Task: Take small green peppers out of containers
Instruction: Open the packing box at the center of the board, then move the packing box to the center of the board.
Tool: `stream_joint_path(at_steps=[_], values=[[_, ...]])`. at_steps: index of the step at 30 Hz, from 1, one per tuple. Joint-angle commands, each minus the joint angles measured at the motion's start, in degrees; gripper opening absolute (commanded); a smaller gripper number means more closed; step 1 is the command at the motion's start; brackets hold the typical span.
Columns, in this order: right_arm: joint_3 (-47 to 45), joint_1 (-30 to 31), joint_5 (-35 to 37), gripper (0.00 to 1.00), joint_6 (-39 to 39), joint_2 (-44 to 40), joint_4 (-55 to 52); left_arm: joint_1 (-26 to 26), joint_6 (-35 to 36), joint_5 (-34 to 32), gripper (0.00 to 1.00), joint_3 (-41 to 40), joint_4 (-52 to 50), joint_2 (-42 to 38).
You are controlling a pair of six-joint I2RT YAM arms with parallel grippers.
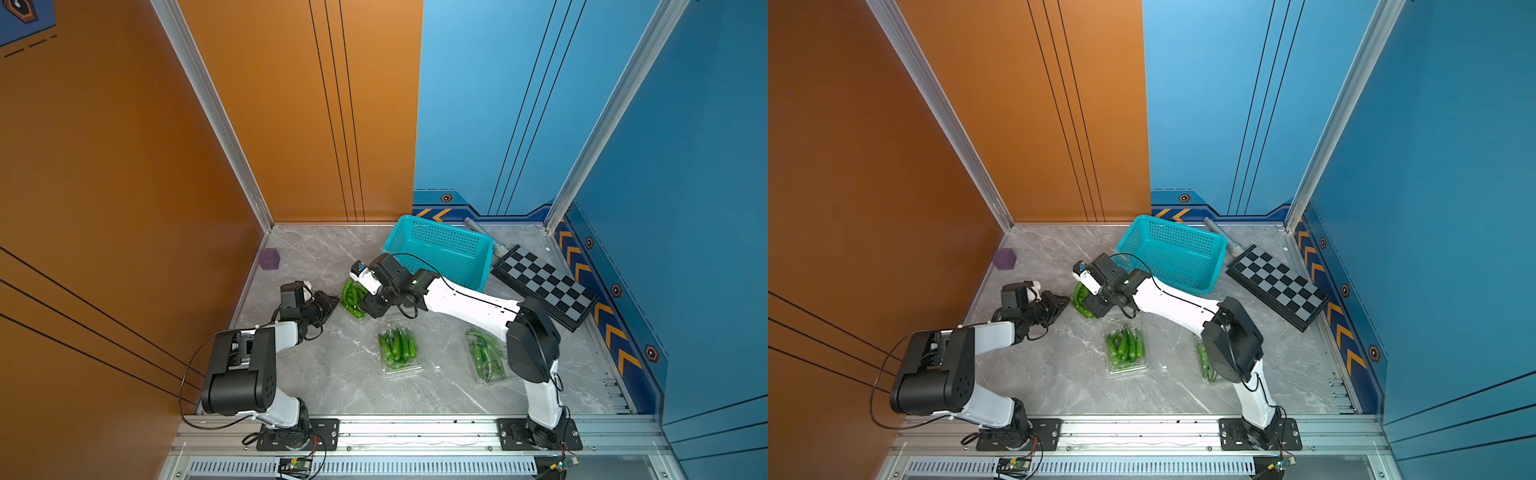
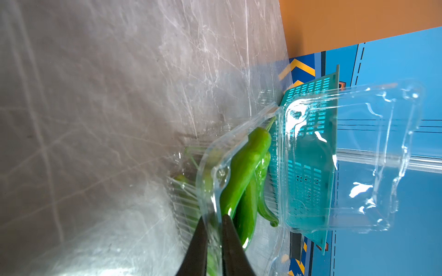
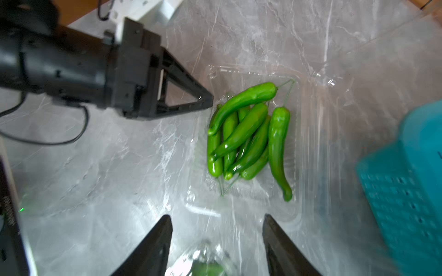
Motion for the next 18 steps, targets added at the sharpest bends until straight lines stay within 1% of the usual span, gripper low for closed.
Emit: stream_joint_path(at_steps=[1, 3, 5, 8, 12, 15, 18], values=[[9.84, -2.45, 0.55, 0.62, -2.15, 6.81, -3.49, -0.3, 0.24, -0.83, 0.14, -0.16, -1.03, -0.35], [14.55, -3.3, -0.25, 0.62, -2.58, 10.88, -5.12, -0.27, 0.24, -0.71, 0.14, -0.21, -1.03, -0.42], [17.43, -3.84, 0.34, 0.62, -2.75, 13.75, -5.65, -0.33, 0.19, -0.55, 0.13, -0.31, -1.03, -0.71], [19.83, -4.66, 1.02, 0.62, -3.11, 16.15, -5.75, -0.21, 0.07, -0.79, 0.12, -0.73, -1.03, -1.21], [21.13, -5.51, -0.37, 0.63, -3.0, 17.42, -5.77, -0.05, 0.04, -0.77, 0.12, -1.02, -1.03, -1.29], [21.33, -5.37, -0.82, 0.63, -3.02, 17.47, -5.74, -0.01, 0.15, -0.94, 0.19, -1.49, -1.03, -1.75], [21.73, -5.27, -0.93, 0.63, -2.77, 17.84, -5.74, -0.01, 0.26, -1.05, 0.3, -1.84, -1.03, -2.24]])
